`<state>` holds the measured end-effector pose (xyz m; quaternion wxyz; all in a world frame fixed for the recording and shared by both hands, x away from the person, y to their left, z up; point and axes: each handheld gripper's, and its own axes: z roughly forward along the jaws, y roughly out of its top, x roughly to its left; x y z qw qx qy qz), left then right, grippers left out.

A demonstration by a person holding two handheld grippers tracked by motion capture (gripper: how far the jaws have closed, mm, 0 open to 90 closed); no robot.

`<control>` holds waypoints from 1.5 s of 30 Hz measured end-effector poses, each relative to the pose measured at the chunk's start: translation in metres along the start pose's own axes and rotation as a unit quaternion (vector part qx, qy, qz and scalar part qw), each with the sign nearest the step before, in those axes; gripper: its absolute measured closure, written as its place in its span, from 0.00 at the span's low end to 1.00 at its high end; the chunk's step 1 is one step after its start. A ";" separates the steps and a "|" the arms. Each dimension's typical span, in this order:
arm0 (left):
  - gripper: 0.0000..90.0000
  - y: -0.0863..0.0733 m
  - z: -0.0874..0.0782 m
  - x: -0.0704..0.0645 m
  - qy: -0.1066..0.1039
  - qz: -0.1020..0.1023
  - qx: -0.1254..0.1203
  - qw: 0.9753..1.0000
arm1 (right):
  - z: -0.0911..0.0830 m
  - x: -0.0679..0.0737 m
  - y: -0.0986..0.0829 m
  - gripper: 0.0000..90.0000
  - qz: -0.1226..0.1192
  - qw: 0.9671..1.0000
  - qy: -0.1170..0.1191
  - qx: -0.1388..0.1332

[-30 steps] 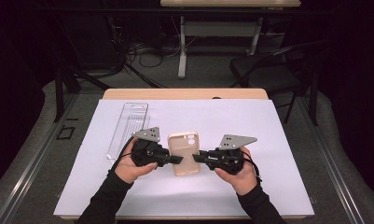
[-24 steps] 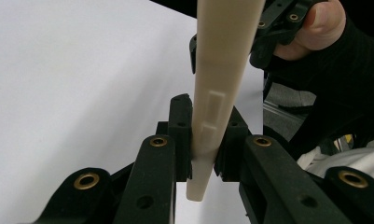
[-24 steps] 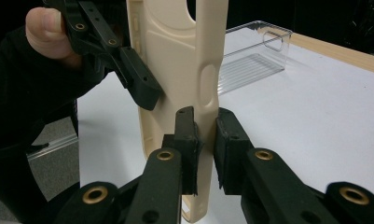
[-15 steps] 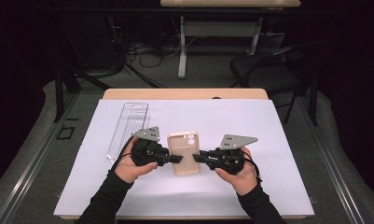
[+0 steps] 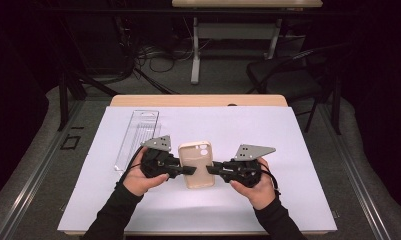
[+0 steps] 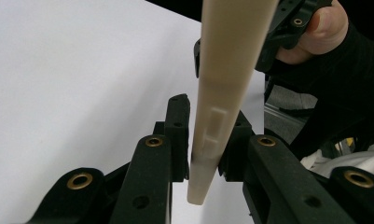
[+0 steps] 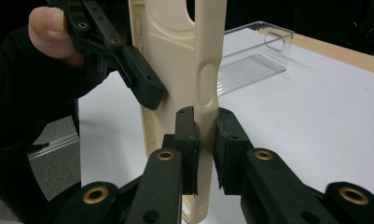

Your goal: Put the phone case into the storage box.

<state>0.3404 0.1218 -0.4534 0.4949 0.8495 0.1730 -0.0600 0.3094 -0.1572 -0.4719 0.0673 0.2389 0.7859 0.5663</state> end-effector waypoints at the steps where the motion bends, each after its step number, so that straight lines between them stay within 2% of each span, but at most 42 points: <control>1: 0.85 0.000 0.000 0.000 0.000 0.000 0.000 1.000 | 0.000 0.000 0.000 0.91 -0.001 1.000 0.000 0.000; 17: 0.71 0.000 0.000 0.002 0.013 0.000 -0.008 1.000 | -0.004 -0.002 0.001 0.90 0.007 1.000 -0.011 -0.010; 23: 0.63 0.000 0.000 0.002 0.028 -0.002 -0.019 0.999 | -0.006 -0.004 0.000 0.90 0.010 1.000 -0.018 -0.013; 25: 0.62 -0.001 -0.001 0.003 0.036 -0.004 -0.020 0.999 | -0.006 -0.004 0.000 0.90 0.010 1.000 -0.021 -0.015; 39: 0.55 -0.001 -0.003 0.006 0.048 -0.012 -0.034 0.998 | -0.013 -0.011 -0.001 0.90 0.016 0.999 -0.046 -0.019; 45: 0.53 -0.001 -0.005 0.007 0.072 -0.007 -0.043 0.996 | -0.014 -0.012 -0.002 0.90 0.017 0.998 -0.057 -0.019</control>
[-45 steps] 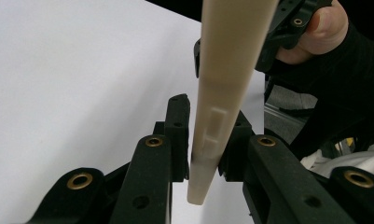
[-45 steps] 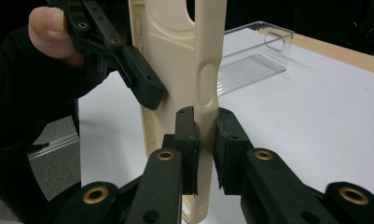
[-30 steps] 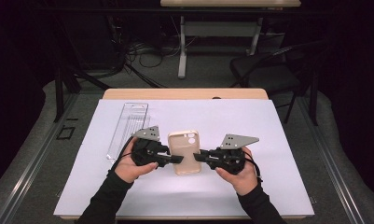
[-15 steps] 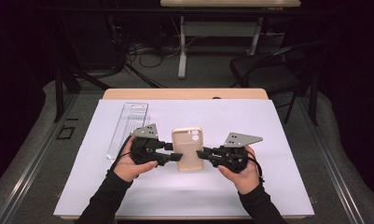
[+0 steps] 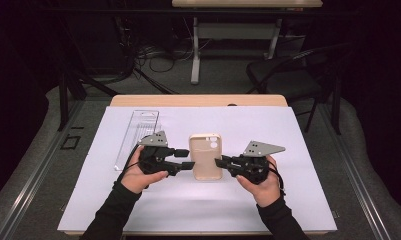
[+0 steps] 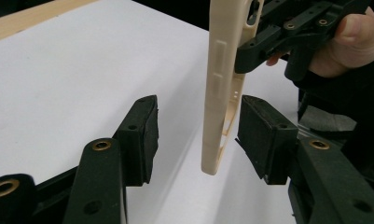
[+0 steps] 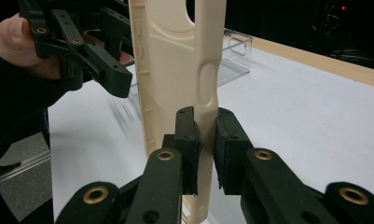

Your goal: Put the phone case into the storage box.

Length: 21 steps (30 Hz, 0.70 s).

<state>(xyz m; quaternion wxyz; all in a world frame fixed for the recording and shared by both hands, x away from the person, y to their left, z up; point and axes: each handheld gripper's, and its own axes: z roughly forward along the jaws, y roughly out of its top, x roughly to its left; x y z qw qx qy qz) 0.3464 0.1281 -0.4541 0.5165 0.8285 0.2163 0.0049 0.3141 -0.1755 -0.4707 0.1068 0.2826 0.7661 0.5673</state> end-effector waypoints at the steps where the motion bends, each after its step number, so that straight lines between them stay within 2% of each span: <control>1: 0.52 0.000 0.000 0.000 0.002 -0.001 -0.001 1.000 | 0.000 0.000 0.000 0.90 0.001 1.000 -0.001 -0.001; 8: 0.52 0.000 -0.005 0.002 0.025 0.000 -0.015 1.000 | -0.003 -0.002 0.000 0.90 0.010 1.000 -0.011 -0.009; 10: 0.51 0.000 -0.006 0.002 0.028 0.003 -0.016 0.999 | -0.004 -0.002 0.000 0.90 0.013 1.000 -0.014 -0.011; 14: 0.49 0.001 -0.006 0.002 0.052 0.021 -0.009 0.998 | -0.004 -0.002 -0.001 0.90 0.016 0.999 -0.025 -0.017; 18: 0.49 0.002 -0.008 0.001 0.078 0.028 -0.010 0.997 | -0.005 -0.001 -0.001 0.90 0.017 0.999 -0.034 -0.020; 21: 0.48 0.004 -0.010 -0.001 0.103 0.046 -0.007 0.994 | -0.005 0.000 -0.001 0.90 0.019 0.999 -0.040 -0.022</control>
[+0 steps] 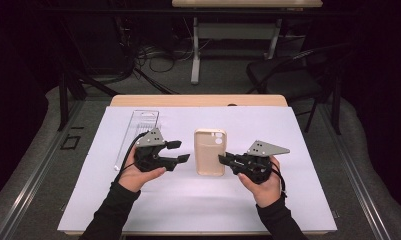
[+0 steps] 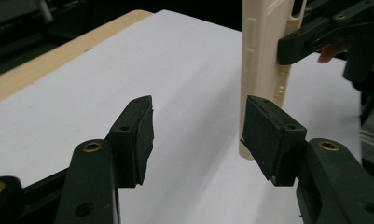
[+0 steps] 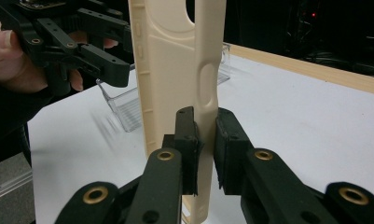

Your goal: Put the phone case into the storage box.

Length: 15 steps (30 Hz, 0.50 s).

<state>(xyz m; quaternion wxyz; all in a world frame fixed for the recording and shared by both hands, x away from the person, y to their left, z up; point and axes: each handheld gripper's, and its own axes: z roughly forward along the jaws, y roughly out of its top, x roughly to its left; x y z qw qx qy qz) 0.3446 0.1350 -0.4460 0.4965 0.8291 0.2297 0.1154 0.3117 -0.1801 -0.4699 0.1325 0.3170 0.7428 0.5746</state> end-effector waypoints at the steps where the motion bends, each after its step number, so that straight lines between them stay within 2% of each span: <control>1: 0.48 0.001 -0.001 -0.001 0.009 0.004 0.001 1.000 | 0.000 0.001 0.000 0.90 0.001 1.000 -0.002 0.001; 5: 0.47 0.004 -0.004 -0.004 0.033 0.022 0.008 0.999 | 0.001 0.002 -0.002 0.90 0.006 1.000 -0.007 -0.001; 15: 0.34 0.007 -0.004 -0.009 0.058 0.042 0.005 0.997 | 0.008 0.007 -0.006 0.90 0.008 1.000 -0.021 0.008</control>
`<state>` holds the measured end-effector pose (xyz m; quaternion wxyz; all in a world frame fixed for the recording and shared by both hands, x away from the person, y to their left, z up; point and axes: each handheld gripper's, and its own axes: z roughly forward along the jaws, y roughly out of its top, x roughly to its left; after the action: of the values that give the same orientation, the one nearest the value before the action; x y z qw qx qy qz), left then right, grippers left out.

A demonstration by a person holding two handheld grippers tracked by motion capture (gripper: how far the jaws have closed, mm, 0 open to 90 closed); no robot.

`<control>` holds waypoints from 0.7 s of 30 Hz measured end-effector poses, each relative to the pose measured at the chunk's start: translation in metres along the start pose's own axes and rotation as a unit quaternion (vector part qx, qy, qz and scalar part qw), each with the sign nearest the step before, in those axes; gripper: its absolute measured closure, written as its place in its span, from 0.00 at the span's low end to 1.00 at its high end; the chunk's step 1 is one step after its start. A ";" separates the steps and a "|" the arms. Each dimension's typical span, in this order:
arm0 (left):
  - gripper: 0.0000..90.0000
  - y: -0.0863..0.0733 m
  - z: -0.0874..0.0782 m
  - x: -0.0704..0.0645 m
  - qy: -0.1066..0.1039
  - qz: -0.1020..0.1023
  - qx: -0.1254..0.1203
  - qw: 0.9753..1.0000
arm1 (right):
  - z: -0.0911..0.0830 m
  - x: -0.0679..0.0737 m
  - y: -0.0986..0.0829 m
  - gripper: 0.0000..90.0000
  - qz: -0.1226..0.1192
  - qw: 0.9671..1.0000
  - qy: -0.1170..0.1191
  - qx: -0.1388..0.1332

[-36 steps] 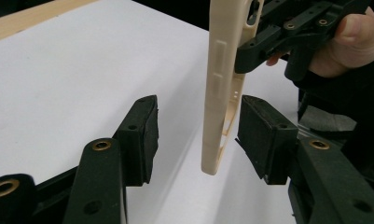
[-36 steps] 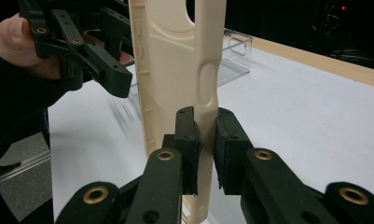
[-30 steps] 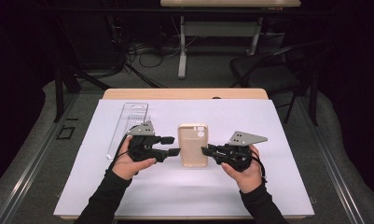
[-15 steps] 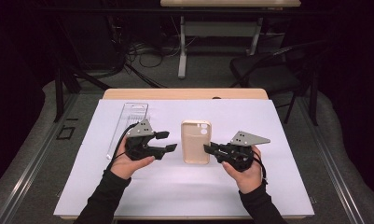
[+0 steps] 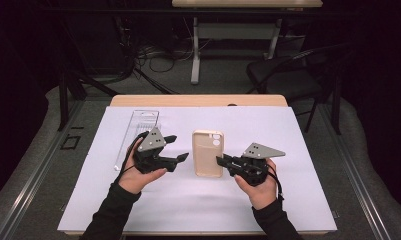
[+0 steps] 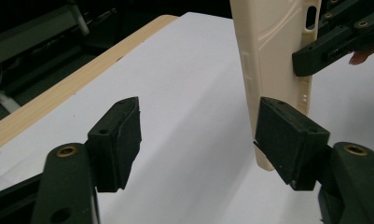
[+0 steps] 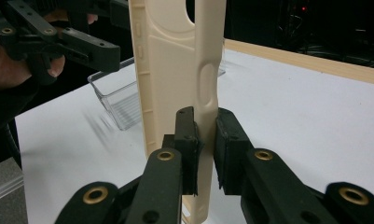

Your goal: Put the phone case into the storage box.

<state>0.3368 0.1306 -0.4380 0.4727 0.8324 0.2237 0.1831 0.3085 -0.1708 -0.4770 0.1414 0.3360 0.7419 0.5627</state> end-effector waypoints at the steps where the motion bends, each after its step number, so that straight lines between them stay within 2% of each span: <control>1: 0.33 0.000 0.000 -0.001 0.006 0.003 0.002 1.000 | 0.001 0.000 0.000 0.90 -0.001 1.000 -0.001 -0.002; 8: 0.21 0.001 0.002 -0.002 0.024 0.018 0.002 1.000 | 0.006 0.004 -0.004 0.90 0.001 1.000 -0.001 0.006; 15: 0.18 0.002 0.001 -0.003 0.040 0.022 0.004 0.999 | 0.010 0.006 -0.007 0.90 0.005 1.000 -0.003 0.012; 21: 0.18 0.003 -0.001 -0.003 0.041 0.023 0.004 0.999 | 0.012 0.006 -0.010 0.90 0.009 1.000 -0.008 0.014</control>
<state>0.3342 0.1276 -0.4349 0.4552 0.8314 0.2243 0.2265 0.3073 -0.1594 -0.4886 0.1377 0.3488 0.7456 0.5508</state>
